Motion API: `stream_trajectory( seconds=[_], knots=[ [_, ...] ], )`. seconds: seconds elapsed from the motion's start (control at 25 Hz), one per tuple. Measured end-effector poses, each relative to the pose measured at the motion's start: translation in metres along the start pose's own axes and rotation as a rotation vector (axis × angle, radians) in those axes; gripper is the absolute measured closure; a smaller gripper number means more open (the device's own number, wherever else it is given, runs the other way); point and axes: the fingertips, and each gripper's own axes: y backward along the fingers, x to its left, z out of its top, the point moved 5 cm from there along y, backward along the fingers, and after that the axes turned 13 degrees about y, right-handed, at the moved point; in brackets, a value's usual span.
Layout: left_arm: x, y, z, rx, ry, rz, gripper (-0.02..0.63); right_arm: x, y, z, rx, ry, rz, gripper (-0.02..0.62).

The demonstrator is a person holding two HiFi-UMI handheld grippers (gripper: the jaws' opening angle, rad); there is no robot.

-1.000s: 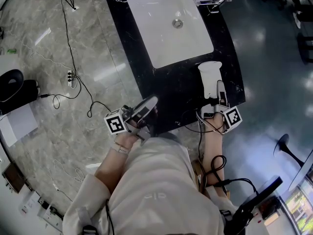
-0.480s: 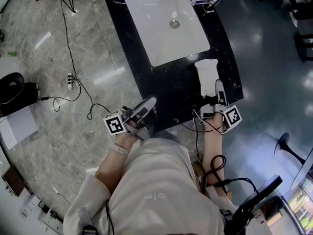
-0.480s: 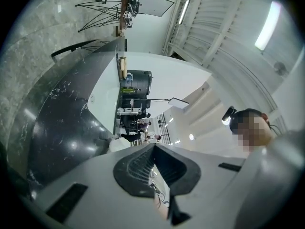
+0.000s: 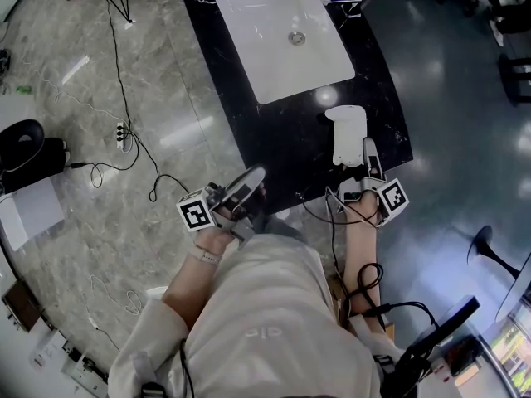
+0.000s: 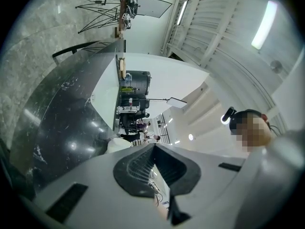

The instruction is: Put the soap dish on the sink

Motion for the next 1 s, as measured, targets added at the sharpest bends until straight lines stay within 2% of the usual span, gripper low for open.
stream_trajectory(
  seconds=[0.48,0.76,1.0],
  knots=[
    [0.003,0.004,0.002,0.009,0.003,0.012,0.600,-0.006,0.008,0.000,-0.013,0.010,-0.024,0.245],
    [-0.004,0.003,-0.012,0.026,0.043,-0.009,0.598,0.011,0.028,0.000,-0.022,0.031,0.037,0.244],
    [-0.015,0.001,-0.040,0.069,0.015,-0.027,0.598,0.023,0.068,0.002,-0.047,0.057,0.122,0.245]
  ],
)
